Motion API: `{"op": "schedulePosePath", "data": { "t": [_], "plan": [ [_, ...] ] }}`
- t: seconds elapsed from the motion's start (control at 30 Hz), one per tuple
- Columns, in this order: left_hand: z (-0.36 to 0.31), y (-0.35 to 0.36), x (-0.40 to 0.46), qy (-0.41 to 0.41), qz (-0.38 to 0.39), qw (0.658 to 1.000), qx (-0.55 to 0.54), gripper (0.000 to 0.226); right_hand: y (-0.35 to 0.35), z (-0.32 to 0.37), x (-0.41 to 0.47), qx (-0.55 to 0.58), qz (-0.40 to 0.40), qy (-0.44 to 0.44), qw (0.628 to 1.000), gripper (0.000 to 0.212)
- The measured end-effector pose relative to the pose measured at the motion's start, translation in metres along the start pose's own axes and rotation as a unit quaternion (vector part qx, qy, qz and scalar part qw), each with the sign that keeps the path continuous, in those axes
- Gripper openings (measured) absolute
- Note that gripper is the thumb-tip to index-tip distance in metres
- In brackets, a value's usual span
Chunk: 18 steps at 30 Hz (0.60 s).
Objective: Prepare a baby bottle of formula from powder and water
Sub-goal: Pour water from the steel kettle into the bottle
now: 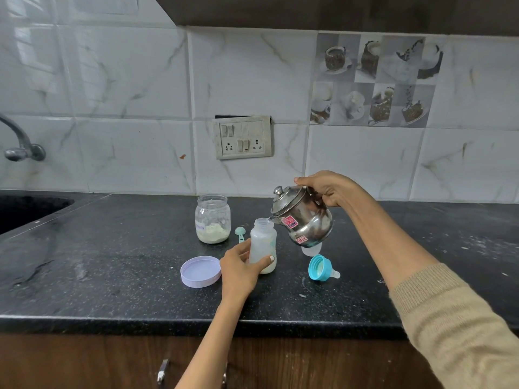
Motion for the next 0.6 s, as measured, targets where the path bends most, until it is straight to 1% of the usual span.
{"op": "schedulePosePath", "data": {
  "t": [0.07, 0.2, 0.6],
  "plan": [
    [-0.0002, -0.0002, -0.0001, 0.0, 0.001, 1.0, 0.0, 0.062, -0.0001, 0.0, 0.0008, -0.004, -0.001, -0.002, 1.0, 0.035],
    [0.0015, -0.0001, 0.0002, -0.001, 0.003, 1.0, -0.002, 0.061, -0.0003, -0.0018, 0.0046, -0.001, 0.001, 0.002, 1.0, 0.021],
    [0.0019, -0.0002, 0.0002, -0.001, 0.005, 1.0, -0.002, 0.061, -0.0012, -0.0025, 0.0084, -0.008, 0.001, 0.001, 1.0, 0.022]
  ]
}}
Point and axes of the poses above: each hand's wrist, its own x-axis towards the middle knuckle, its own y-axis out of the palm, z = x × y, the point moved 7 cm from there along x, towards the middle knuckle, and after that the axes turned 5 degrees about -y, right-handed, at the moved point
